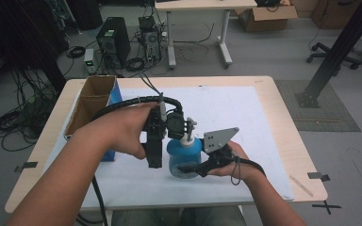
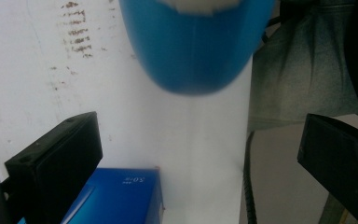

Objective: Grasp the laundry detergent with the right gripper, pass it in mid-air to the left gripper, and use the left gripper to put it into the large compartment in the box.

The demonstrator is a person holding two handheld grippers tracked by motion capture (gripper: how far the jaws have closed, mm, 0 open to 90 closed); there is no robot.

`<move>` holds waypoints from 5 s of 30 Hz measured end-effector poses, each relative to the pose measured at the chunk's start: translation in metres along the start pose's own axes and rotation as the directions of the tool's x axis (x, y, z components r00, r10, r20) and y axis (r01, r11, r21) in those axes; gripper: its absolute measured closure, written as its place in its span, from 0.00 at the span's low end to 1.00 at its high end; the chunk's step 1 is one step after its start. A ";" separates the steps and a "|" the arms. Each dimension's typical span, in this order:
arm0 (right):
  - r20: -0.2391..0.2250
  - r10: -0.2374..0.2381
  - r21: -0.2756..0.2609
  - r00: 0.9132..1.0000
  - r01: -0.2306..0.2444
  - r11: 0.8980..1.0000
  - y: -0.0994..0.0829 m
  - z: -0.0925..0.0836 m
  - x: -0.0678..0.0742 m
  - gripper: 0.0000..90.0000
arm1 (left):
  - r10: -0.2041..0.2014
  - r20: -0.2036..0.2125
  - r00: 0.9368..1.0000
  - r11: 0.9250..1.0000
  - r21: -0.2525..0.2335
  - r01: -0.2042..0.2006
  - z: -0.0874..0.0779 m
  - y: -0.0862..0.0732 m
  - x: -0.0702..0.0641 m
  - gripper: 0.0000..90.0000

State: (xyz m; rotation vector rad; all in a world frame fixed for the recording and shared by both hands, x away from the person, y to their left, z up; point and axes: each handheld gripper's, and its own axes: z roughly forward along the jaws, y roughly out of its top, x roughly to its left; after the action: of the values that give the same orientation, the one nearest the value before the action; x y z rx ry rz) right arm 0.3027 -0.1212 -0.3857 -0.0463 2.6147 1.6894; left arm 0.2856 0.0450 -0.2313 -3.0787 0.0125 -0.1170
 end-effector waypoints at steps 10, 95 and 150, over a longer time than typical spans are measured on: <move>-0.024 -0.009 -0.012 1.000 0.009 1.000 0.004 0.022 0.004 0.50 | -0.002 0.008 1.000 1.000 -0.010 0.002 0.003 0.000 -0.002 0.00; -0.022 -0.022 -0.035 1.000 0.021 0.999 0.023 0.045 0.009 0.50 | -0.007 0.020 1.000 1.000 -0.028 0.008 0.016 0.006 -0.008 0.28; 0.092 0.104 -0.073 0.990 -0.098 0.993 0.016 -0.011 -0.001 0.00 | -0.052 0.003 0.999 0.998 -0.028 0.052 -0.007 0.004 0.006 0.43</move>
State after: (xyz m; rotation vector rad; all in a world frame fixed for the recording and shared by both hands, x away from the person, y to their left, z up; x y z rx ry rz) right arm 0.3031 -0.1247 -0.3664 0.1644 2.5295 1.7651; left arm 0.2911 0.0407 -0.2242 -3.1078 -0.0671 -0.1174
